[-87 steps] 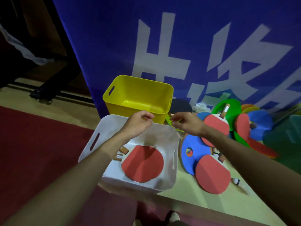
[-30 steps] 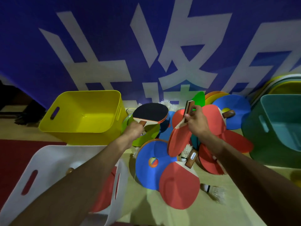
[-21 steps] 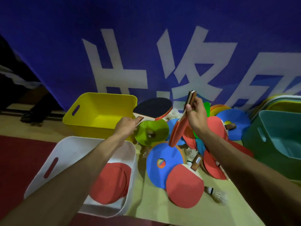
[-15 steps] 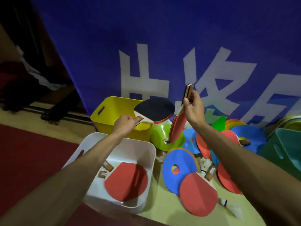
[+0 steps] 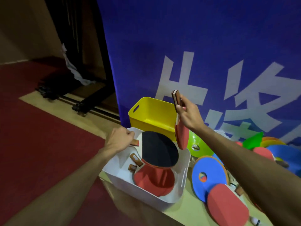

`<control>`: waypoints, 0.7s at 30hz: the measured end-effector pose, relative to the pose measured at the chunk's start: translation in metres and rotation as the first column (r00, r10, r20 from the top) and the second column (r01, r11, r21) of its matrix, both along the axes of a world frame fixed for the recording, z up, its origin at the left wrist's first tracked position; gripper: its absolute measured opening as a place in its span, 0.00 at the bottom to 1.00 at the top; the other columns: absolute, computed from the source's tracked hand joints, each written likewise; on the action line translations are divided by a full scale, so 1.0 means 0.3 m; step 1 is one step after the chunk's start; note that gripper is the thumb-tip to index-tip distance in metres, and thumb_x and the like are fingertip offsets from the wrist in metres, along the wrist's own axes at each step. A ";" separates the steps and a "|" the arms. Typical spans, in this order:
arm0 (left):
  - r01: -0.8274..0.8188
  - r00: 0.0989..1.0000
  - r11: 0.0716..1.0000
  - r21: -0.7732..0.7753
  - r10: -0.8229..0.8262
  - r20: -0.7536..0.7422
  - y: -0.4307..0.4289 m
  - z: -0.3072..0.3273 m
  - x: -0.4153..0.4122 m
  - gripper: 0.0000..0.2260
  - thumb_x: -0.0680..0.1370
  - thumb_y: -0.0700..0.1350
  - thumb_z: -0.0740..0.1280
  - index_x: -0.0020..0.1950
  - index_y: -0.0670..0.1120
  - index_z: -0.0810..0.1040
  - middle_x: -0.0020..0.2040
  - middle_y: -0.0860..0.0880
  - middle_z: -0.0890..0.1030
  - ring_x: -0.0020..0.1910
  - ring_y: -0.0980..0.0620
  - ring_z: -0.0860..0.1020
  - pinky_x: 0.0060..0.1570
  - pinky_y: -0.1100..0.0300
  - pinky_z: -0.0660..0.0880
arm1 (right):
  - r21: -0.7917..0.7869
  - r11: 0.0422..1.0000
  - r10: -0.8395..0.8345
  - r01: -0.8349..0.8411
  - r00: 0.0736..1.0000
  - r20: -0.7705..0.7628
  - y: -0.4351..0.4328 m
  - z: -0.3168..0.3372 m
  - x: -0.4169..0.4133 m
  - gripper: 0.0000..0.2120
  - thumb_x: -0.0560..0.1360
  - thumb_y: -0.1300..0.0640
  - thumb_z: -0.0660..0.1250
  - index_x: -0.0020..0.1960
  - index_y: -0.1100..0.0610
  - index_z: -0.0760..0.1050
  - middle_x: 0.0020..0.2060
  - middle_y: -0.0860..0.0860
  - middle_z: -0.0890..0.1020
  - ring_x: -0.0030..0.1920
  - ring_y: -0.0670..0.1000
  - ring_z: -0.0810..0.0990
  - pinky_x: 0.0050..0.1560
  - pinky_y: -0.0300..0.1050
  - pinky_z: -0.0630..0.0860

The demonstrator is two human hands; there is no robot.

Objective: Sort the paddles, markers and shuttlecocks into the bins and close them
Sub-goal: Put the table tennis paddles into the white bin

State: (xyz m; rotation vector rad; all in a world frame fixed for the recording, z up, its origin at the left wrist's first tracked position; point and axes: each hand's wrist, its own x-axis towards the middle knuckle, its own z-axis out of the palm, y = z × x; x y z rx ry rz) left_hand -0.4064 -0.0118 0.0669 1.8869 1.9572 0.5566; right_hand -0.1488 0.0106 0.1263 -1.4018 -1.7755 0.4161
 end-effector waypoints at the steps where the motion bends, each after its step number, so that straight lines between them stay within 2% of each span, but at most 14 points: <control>1: 0.017 1.000 1.000 -0.026 -0.017 -0.009 -0.002 -0.021 -0.001 0.18 0.76 0.47 0.60 0.28 0.41 0.73 0.28 0.44 0.74 0.33 0.44 0.74 0.33 0.55 0.67 | -0.011 1.000 0.020 -0.020 0.999 0.028 -0.005 -0.006 -0.017 0.13 0.79 0.61 0.60 0.64 0.58 0.70 0.53 0.55 0.79 0.51 0.56 0.76 0.54 0.57 0.74; 5: 0.097 0.995 0.976 -0.197 -0.096 0.011 0.005 -0.122 0.009 0.17 0.77 0.49 0.58 0.29 0.44 0.71 0.33 0.44 0.76 0.36 0.44 0.74 0.35 0.55 0.67 | -0.025 0.994 0.108 -0.107 0.992 0.058 -0.036 -0.023 -0.067 0.17 0.78 0.60 0.60 0.67 0.57 0.69 0.58 0.53 0.78 0.55 0.50 0.74 0.56 0.47 0.71; 7: 0.126 0.992 0.952 -0.279 -0.125 0.024 0.018 -0.162 0.017 0.16 0.76 0.51 0.57 0.32 0.45 0.73 0.35 0.44 0.77 0.38 0.44 0.76 0.40 0.53 0.70 | -0.039 0.992 0.121 -0.118 0.990 0.071 -0.055 -0.028 -0.075 0.18 0.78 0.59 0.60 0.68 0.57 0.69 0.58 0.53 0.78 0.56 0.52 0.75 0.56 0.48 0.71; 9: 0.189 0.982 0.912 -0.363 -0.176 0.070 0.037 -0.206 0.023 0.15 0.76 0.50 0.55 0.35 0.44 0.74 0.37 0.43 0.79 0.40 0.44 0.77 0.40 0.53 0.71 | -0.065 0.994 0.091 -0.086 0.994 0.065 -0.063 -0.041 -0.076 0.17 0.78 0.61 0.61 0.66 0.58 0.69 0.56 0.55 0.79 0.54 0.54 0.76 0.55 0.52 0.72; 11: 0.254 0.962 0.855 -0.452 -0.272 0.028 0.049 -0.245 0.035 0.13 0.79 0.46 0.56 0.43 0.43 0.77 0.43 0.44 0.79 0.44 0.44 0.76 0.36 0.58 0.67 | -0.102 0.994 0.049 -0.046 0.998 0.028 -0.075 -0.057 -0.074 0.15 0.78 0.62 0.62 0.64 0.59 0.70 0.53 0.56 0.79 0.53 0.56 0.77 0.55 0.53 0.72; 12: 0.277 0.947 0.835 -0.476 -0.320 -0.010 0.062 -0.266 0.042 0.13 0.80 0.44 0.57 0.48 0.41 0.79 0.47 0.43 0.79 0.48 0.44 0.77 0.37 0.61 0.67 | -0.117 0.993 0.030 -0.029 1.000 0.005 -0.077 -0.066 -0.074 0.14 0.78 0.63 0.62 0.63 0.59 0.71 0.52 0.56 0.79 0.53 0.56 0.77 0.55 0.52 0.72; 14: 0.297 0.928 0.829 -0.474 -0.368 -0.063 0.080 -0.302 0.048 0.11 0.79 0.43 0.59 0.49 0.39 0.79 0.51 0.41 0.79 0.48 0.43 0.77 0.43 0.57 0.69 | -0.153 0.988 0.005 -0.009 1.000 -0.024 -0.085 -0.083 -0.078 0.14 0.78 0.63 0.62 0.63 0.59 0.71 0.51 0.53 0.79 0.53 0.55 0.77 0.57 0.52 0.73; 17: 0.340 0.868 0.742 -0.577 -0.484 -0.111 0.102 -0.359 0.052 0.14 0.76 0.53 0.64 0.43 0.42 0.76 0.47 0.41 0.80 0.44 0.45 0.77 0.42 0.56 0.70 | -0.218 0.976 -0.006 -0.001 0.999 -0.032 -0.096 -0.129 -0.090 0.17 0.78 0.63 0.62 0.66 0.57 0.69 0.52 0.52 0.78 0.54 0.54 0.77 0.59 0.55 0.74; 19: 0.389 0.822 0.684 -0.617 -0.560 -0.102 0.106 -0.379 0.057 0.20 0.73 0.59 0.66 0.43 0.42 0.77 0.47 0.42 0.80 0.46 0.44 0.78 0.43 0.55 0.73 | -0.255 0.967 -0.007 0.001 1.000 -0.023 -0.106 -0.163 -0.097 0.19 0.78 0.63 0.62 0.68 0.55 0.68 0.52 0.53 0.79 0.55 0.55 0.77 0.60 0.56 0.73; 21: 0.419 0.791 0.640 -0.644 -0.605 -0.087 0.106 -0.405 0.056 0.24 0.73 0.62 0.65 0.44 0.40 0.79 0.48 0.41 0.80 0.48 0.43 0.79 0.43 0.56 0.71 | -0.294 0.956 -0.004 -0.005 1.000 -0.028 -0.115 -0.194 -0.102 0.18 0.78 0.63 0.62 0.67 0.55 0.69 0.53 0.54 0.79 0.55 0.55 0.77 0.60 0.56 0.73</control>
